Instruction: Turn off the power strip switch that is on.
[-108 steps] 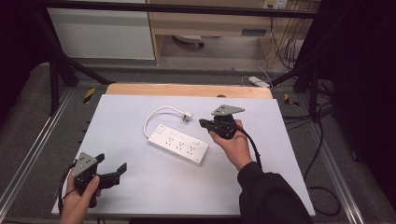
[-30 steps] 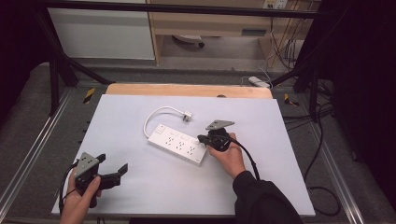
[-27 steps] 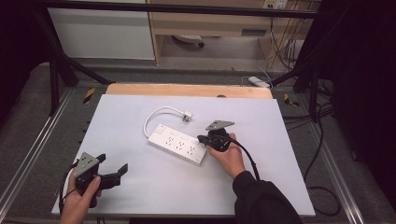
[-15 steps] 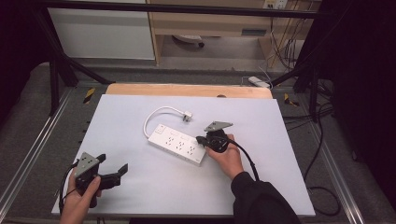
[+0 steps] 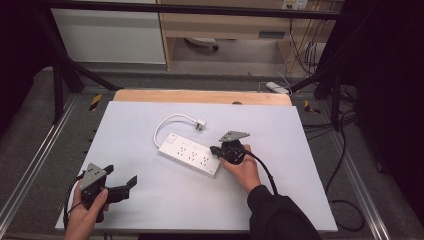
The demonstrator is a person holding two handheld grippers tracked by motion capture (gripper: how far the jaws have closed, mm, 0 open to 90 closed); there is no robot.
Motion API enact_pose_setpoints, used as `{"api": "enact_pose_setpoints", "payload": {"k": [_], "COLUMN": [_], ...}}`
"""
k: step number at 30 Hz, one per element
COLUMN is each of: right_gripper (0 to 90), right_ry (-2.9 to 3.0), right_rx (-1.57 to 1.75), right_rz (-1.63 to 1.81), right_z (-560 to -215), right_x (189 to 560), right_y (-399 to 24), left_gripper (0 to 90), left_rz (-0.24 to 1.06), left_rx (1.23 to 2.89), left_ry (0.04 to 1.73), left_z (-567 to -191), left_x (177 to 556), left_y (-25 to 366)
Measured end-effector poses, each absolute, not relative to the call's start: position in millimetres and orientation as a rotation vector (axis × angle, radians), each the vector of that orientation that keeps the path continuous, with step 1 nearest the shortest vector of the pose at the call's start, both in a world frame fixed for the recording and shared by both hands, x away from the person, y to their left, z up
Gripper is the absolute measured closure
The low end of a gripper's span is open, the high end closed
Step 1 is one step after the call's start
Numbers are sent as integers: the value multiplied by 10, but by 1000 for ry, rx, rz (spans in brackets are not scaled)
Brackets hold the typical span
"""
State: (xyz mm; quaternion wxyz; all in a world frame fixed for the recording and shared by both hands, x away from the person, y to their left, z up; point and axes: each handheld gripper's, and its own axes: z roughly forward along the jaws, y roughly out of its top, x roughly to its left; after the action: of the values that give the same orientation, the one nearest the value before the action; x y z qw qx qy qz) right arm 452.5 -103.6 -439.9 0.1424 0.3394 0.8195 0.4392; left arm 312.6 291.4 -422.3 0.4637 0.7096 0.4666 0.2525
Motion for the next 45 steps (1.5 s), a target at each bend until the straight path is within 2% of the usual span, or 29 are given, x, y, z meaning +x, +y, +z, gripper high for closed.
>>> {"api": "enact_pose_setpoints", "payload": {"k": [45], "right_gripper": [900], "right_ry": [2296], "right_rx": [964], "right_rz": [1358], "right_z": [-4518], "right_x": [4480], "right_y": [-1108], "left_gripper": [51], "left_rz": [616], "left_rx": [1755], "left_ry": [1143], "left_z": [-4228], "left_x": [3127], "left_y": [2904]}}
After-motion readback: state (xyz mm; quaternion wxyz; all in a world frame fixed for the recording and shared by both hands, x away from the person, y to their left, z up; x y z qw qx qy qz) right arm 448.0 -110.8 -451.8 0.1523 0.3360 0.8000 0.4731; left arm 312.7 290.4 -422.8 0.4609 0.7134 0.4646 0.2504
